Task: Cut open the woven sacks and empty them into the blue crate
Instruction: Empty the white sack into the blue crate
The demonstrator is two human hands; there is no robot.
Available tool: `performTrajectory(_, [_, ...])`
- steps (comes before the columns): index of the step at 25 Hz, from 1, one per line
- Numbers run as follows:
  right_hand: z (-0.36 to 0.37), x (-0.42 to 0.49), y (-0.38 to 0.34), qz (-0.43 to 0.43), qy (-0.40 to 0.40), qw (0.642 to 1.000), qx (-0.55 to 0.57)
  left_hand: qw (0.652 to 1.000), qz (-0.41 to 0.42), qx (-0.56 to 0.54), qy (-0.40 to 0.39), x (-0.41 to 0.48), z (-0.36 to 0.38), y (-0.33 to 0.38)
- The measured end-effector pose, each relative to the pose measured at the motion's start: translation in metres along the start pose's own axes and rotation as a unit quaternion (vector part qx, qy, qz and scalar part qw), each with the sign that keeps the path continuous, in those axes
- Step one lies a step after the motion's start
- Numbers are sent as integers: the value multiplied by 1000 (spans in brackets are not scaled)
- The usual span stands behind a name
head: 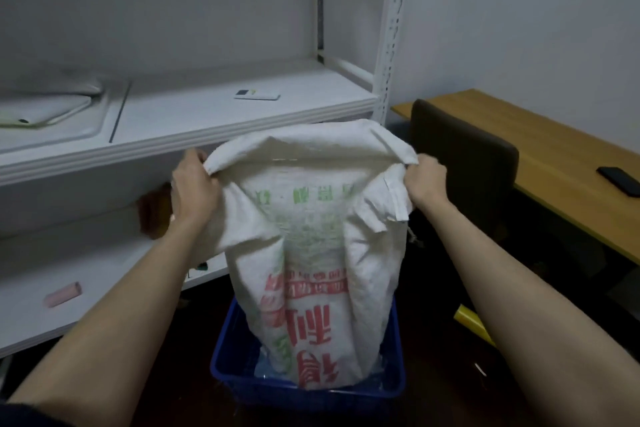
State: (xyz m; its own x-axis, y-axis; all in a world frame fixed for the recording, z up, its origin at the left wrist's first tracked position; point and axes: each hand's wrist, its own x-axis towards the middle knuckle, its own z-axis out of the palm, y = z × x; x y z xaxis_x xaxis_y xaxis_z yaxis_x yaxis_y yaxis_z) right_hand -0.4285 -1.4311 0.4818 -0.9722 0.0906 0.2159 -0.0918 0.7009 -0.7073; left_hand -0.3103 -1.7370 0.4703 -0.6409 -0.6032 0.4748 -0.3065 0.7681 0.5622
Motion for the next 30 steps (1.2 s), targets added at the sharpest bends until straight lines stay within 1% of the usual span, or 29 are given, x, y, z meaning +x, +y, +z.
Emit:
performTrajectory(2, [-8, 7, -6, 30, 10, 999, 35, 1000, 9, -1, 3, 4, -3, -2])
performTrajectory(4, [-19, 21, -7, 53, -7, 996, 78, 999, 30, 35, 4, 10, -6, 2])
performTrajectory(5, [-21, 24, -6, 56, -33, 993, 95, 997, 38, 60, 5, 12, -6, 4])
performTrajectory(6, [-20, 21, -6, 60, -78, 990, 101, 996, 42, 84, 8, 13, -6, 3])
performTrajectory(7, [-17, 18, -6, 60, -126, 987, 79, 994, 40, 98, 9, 13, -5, 3])
performTrajectory(8, [-15, 13, -6, 55, -176, 982, 30, 994, 35, 102, 10, 12, -3, 2])
performTrajectory(9, [-13, 11, -6, 43, -216, 974, -49, 995, 29, 100, 10, 12, -3, 2])
performTrajectory(10, [-12, 11, -5, 20, -238, 962, -130, 995, 25, 93, 10, 12, -3, 2])
performTrajectory(11, [-10, 10, -2, -2, -243, 950, -197, 996, 19, 85, 10, 11, -4, 2])
performTrajectory(13, [-7, 7, 8, -20, -230, 930, -287, 998, -2, 61, 7, 10, -3, 1])
performTrajectory(15, [-6, 6, 15, -10, -232, 925, -302, 999, -32, 26, 2, 11, -2, -3])
performTrajectory(16, [-8, 7, 16, -1, -226, 930, -289, 999, -37, 7, 3, 13, -2, -4])
performTrajectory(17, [-14, 10, 12, -5, -204, 944, -258, 999, -33, -14, 12, 15, -4, -1])
performTrajectory(18, [-20, 14, 6, -11, -153, 968, -197, 998, -30, -37, 34, 18, -7, 4])
performTrajectory(19, [-25, 19, 0, -13, -77, 990, -121, 996, -30, -61, 64, 21, -12, 11])
performTrajectory(20, [-28, 20, -8, -20, 3, 998, -58, 991, -34, -89, 94, 25, -16, 20])
performTrajectory(21, [-28, 22, -15, -36, 51, 998, -32, 986, -35, -114, 113, 28, -20, 30])
performTrajectory(22, [-25, 24, -21, -49, 43, 997, -30, 984, -39, -131, 118, 32, -24, 40])
performTrajectory(23, [-23, 21, -23, -57, 16, 998, -36, 984, -43, -132, 115, 33, -29, 47])
performTrajectory(24, [-23, 20, -26, -50, 20, 998, -22, 983, -52, -135, 116, 35, -33, 51])
performTrajectory(25, [-26, 24, -32, -47, 64, 997, 21, 978, -59, -153, 132, 41, -36, 54])
performTrajectory(26, [-30, 22, -39, -41, 115, 988, 92, 970, -68, -182, 148, 45, -39, 56])
performTrajectory(27, [-30, 24, -40, -41, 148, 978, 139, 964, -67, -204, 156, 47, -40, 57])
performTrajectory(28, [-28, 24, -42, -46, 134, 978, 151, 963, -67, -211, 155, 51, -39, 56])
performTrajectory(30, [-12, 18, -38, -38, -4, 995, 87, 969, -75, -196, 129, 49, -34, 48])
